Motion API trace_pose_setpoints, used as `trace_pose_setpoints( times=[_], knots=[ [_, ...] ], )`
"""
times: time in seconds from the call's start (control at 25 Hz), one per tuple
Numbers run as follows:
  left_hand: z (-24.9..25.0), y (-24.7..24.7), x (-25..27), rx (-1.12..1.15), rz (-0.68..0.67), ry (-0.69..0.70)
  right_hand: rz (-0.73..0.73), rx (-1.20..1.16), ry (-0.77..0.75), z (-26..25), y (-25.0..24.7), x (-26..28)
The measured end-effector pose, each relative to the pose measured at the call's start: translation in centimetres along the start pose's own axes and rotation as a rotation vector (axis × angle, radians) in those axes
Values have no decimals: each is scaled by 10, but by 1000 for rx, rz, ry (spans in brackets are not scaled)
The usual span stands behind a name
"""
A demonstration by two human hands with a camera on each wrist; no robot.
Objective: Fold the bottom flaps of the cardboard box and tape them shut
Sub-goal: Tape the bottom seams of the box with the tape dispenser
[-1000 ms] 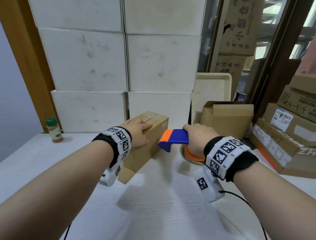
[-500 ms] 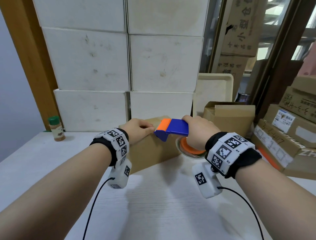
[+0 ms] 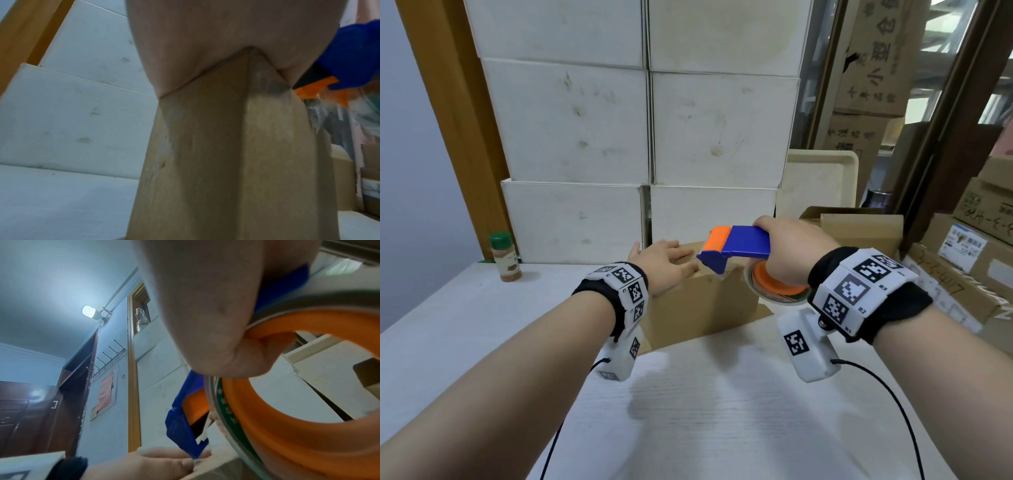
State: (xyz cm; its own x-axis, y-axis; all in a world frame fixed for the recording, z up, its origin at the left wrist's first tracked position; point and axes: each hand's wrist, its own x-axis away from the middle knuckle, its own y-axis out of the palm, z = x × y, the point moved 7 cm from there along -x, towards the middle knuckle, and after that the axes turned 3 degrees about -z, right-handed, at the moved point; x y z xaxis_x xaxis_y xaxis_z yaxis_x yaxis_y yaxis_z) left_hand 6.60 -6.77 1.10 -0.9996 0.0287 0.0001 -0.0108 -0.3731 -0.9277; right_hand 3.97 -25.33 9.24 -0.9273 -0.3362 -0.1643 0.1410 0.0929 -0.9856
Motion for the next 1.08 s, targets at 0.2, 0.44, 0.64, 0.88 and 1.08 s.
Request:
trace_pose_setpoints(
  times=[0.2,0.44,0.64,0.88,1.08],
  knots=[
    [2,2,-2,46,-14,51,93,-106,-24,-6,-21,2],
    [12,0,6,137,8,118,88,-143,-72,-18,-30,-10],
    [18,2,8,248,13,130,11,-163,-123,-28,-23,-22],
    [11,4,3,368,75,120,-12,-172,-154,-31,-13,-34],
    [5,8,1,574,94,139,32,-172,-135,-28,-15,-39]
  ],
)
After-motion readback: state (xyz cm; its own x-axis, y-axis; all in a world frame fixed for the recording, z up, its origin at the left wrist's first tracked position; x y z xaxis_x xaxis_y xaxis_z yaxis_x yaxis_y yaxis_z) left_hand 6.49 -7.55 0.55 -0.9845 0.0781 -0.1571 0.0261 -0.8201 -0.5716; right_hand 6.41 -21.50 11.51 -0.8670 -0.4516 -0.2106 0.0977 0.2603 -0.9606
